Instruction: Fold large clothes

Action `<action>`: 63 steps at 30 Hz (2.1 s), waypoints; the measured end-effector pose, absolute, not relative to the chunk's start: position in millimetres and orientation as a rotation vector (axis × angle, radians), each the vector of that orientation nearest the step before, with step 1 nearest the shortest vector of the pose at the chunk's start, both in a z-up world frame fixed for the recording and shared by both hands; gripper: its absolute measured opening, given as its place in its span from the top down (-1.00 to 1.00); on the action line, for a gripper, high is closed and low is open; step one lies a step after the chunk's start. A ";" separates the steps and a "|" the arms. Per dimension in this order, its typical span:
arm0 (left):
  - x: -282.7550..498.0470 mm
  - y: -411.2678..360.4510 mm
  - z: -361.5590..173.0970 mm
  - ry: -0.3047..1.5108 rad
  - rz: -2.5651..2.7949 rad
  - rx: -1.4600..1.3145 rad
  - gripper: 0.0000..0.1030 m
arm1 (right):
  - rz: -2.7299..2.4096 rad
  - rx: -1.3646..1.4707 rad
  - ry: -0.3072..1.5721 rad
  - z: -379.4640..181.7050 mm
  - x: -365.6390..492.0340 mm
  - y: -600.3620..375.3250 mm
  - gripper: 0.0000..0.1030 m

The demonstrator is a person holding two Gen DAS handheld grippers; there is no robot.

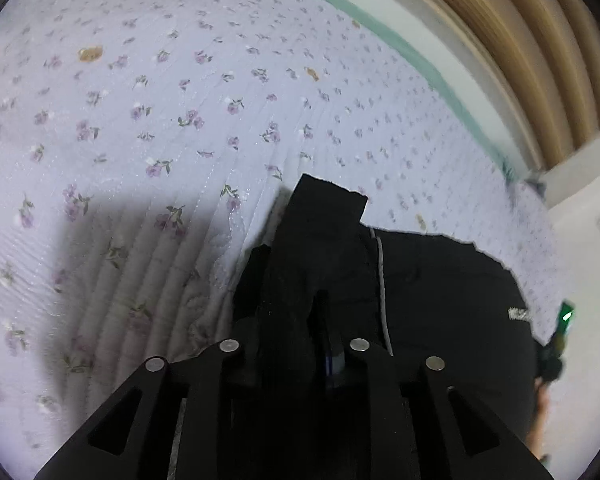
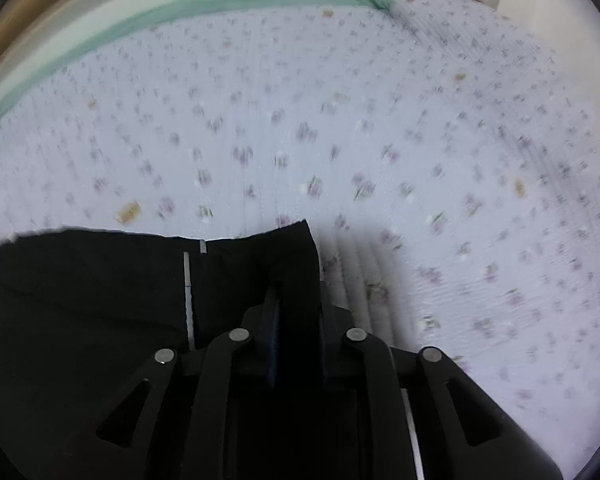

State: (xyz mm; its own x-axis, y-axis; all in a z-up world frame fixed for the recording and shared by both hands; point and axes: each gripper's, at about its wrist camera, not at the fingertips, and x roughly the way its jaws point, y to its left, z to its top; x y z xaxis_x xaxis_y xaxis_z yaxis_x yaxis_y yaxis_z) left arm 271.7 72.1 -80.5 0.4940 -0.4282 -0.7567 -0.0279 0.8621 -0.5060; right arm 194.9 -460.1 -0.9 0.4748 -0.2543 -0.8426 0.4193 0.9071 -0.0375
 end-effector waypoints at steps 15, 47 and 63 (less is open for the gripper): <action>163.2 62.2 72.0 0.754 -0.243 -0.233 0.34 | -0.024 0.289 0.736 131.4 76.8 -405.5 -0.22; 215.9 -94.1 -4.2 1.008 -0.318 -0.205 0.07 | 0.013 0.189 0.951 85.6 145.0 -280.4 -0.29; 130.6 -62.7 7.7 0.935 -0.425 -0.167 0.07 | 0.063 0.068 1.000 94.6 75.2 -262.5 -0.32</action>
State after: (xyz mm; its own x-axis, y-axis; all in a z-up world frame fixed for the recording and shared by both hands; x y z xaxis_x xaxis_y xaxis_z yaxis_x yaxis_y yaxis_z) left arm 130.6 -62.7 7.7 0.5184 -0.4234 -0.7430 0.2805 0.9049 -0.3200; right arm 75.2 -262.5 94.6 0.5384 0.0842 -0.8385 -0.0221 0.9961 0.0859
